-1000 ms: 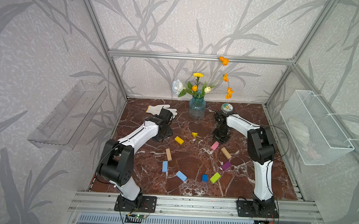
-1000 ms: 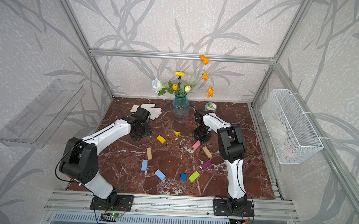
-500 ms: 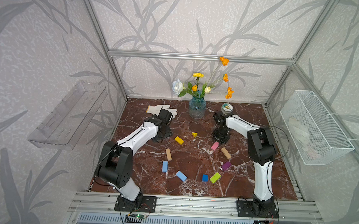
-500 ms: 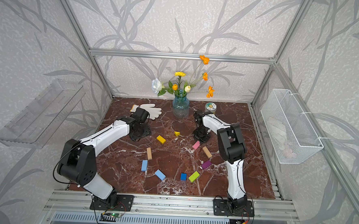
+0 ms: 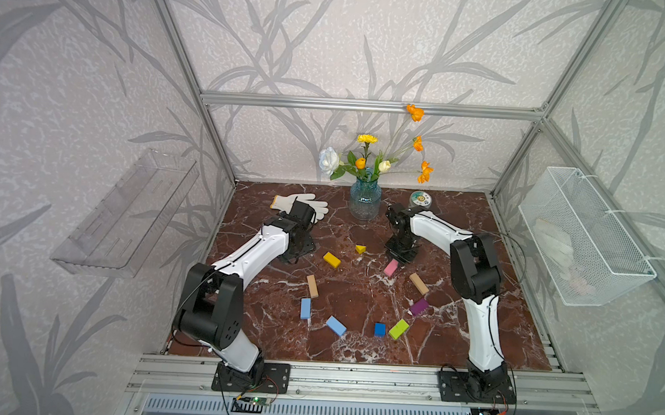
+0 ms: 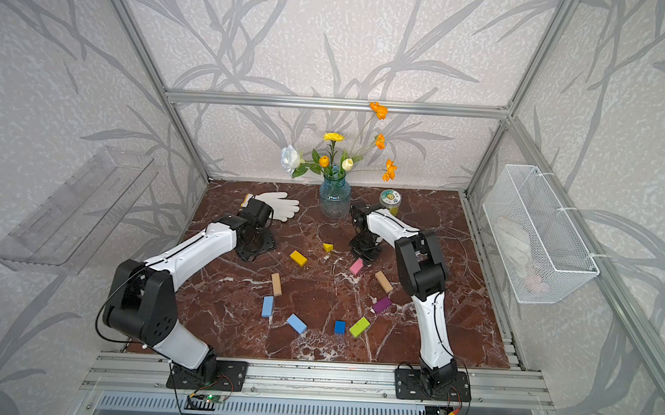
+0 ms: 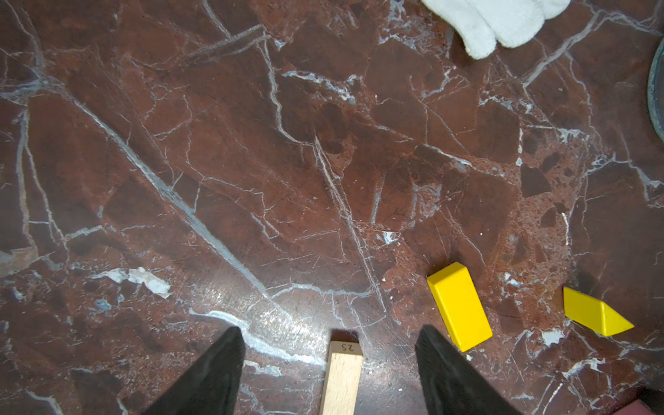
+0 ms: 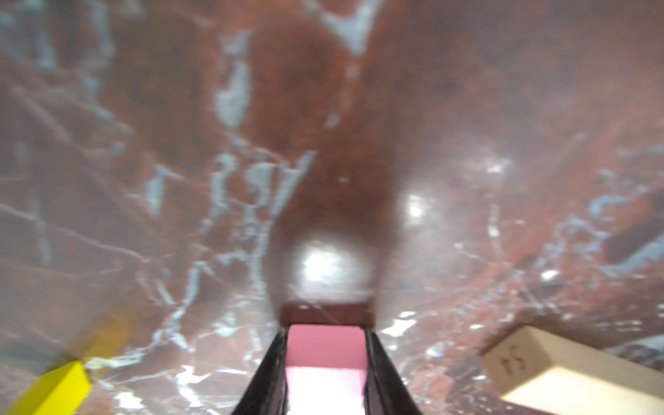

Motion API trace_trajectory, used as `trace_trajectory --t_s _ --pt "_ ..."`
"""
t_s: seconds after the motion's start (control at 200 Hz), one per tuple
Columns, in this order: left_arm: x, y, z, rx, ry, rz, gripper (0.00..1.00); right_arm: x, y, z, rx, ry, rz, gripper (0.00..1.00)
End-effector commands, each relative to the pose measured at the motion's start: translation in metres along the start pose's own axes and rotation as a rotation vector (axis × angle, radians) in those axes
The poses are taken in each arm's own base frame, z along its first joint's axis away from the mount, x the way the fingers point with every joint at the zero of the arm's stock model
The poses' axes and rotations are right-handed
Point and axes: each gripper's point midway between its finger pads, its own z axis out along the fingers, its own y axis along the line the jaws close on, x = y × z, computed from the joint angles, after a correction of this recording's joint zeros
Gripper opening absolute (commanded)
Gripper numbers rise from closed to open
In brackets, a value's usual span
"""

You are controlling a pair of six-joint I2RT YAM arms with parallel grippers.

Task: Assemble a heart with building blocks
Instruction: Pick up the building block from the center of the board, then assemble the building block at the center of the board.

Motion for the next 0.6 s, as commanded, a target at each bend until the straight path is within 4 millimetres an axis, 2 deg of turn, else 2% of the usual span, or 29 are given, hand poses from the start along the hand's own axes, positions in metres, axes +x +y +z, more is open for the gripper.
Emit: trace_trajectory --t_s 0.0,0.17,0.595 --pt "-0.001 0.009 -0.007 -0.014 -0.019 0.011 0.77 -0.002 0.007 0.005 0.027 0.013 0.004 0.13" --pt "0.001 0.012 -0.007 -0.019 -0.015 0.016 0.77 -0.004 0.027 0.004 0.014 0.01 -0.002 0.12" --pt "0.001 0.015 -0.01 -0.019 -0.017 0.019 0.77 0.009 0.068 0.002 -0.024 0.02 0.001 0.09"
